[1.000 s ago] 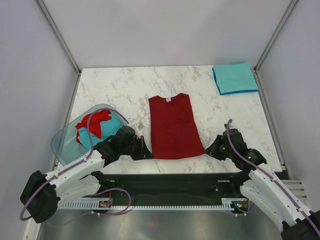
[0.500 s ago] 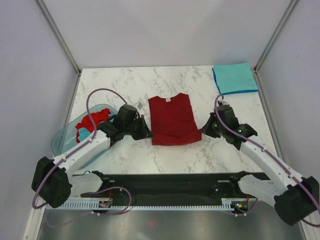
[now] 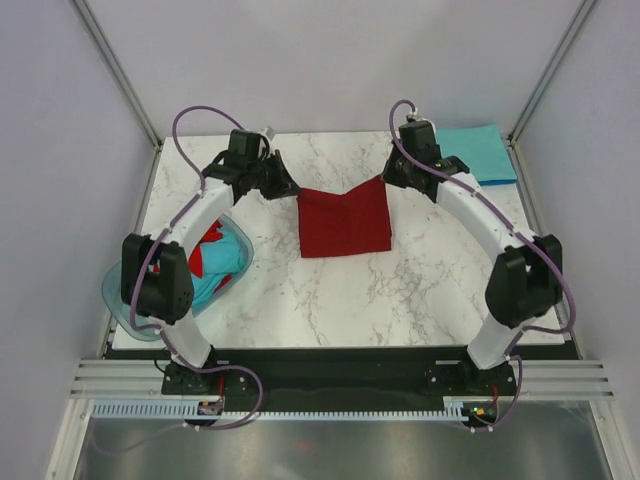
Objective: Fold and stack the t-shirts
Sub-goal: Fold the tshirt
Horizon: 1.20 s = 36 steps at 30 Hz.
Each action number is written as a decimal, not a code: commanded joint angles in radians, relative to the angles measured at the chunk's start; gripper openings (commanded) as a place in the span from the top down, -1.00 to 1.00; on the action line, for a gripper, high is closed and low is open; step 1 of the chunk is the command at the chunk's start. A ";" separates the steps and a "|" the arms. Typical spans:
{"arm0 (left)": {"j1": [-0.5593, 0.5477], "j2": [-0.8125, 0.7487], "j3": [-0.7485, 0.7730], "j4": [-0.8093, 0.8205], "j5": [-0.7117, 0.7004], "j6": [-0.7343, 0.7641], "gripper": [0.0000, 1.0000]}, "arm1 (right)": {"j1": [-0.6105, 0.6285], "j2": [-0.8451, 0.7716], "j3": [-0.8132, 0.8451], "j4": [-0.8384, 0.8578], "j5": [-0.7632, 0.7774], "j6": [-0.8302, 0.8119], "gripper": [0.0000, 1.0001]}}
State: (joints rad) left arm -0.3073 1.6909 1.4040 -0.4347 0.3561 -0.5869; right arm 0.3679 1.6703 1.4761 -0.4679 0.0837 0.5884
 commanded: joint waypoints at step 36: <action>0.059 0.435 0.365 0.004 0.110 0.200 0.32 | -0.188 0.396 0.175 -0.006 -0.524 -0.400 -0.06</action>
State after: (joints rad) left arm -0.2173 2.1635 1.7927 -0.4404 0.4202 -0.4561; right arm 0.1745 2.1265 1.7016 -0.4507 -0.3595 0.2649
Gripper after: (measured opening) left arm 0.344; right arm 0.528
